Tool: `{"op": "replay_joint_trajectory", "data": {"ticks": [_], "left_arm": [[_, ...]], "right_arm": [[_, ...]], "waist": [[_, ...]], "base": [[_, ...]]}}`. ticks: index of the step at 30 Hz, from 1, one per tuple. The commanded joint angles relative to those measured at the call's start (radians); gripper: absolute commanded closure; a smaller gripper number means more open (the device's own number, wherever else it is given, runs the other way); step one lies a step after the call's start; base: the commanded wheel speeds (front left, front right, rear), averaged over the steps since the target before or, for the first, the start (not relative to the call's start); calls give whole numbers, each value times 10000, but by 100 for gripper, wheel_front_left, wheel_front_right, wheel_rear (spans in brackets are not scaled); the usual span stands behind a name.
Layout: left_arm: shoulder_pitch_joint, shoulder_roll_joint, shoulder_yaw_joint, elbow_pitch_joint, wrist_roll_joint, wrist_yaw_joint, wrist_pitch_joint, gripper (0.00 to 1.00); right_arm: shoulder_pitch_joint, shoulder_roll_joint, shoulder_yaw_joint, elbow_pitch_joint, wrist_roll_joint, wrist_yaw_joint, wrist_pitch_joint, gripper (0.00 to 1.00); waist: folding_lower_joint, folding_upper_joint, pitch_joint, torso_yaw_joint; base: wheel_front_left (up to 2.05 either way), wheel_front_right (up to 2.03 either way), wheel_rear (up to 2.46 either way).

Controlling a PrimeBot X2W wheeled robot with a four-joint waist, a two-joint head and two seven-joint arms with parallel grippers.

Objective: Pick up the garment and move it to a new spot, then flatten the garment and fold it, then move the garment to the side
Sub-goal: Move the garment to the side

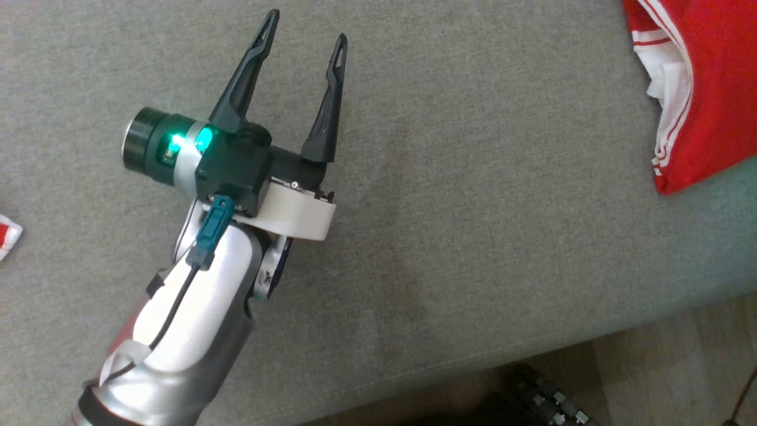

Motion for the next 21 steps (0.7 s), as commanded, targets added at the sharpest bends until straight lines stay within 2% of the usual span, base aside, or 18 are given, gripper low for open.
{"op": "replay_joint_trajectory", "data": {"ticks": [1, 5, 9, 13, 21], "left_arm": [[-168, 35, 244, -282, -18, 12, -82, 0], [27, -2, 359, -151, -160, 90, -153, 0], [308, 47, 511, -110, -247, 201, -191, 0], [825, 129, 743, -66, -409, 378, -208, 0], [2177, 328, 1152, -78, -727, 719, -215, 0]], "right_arm": [[124, -339, -69, -171, -122, 35, -162, 0], [399, -139, -358, -79, -477, 35, -857, 0], [940, 231, -406, -721, -632, 35, -1544, 0], [1751, 907, -190, -2033, -673, 35, -1865, 0], [3693, 2331, 648, -4976, -839, 35, -1555, 0]], "waist": [[-1, 0, -79, 32], [-1, 0, -418, 157], [-1, 0, -888, 328], [-1, 0, -1516, 513], [-1, 0, -2646, 1032]], "base": [[0, 0, 0], [0, 0, 0], [0, 0, 0], [0, 0, 0], [0, 0, 0]]}}
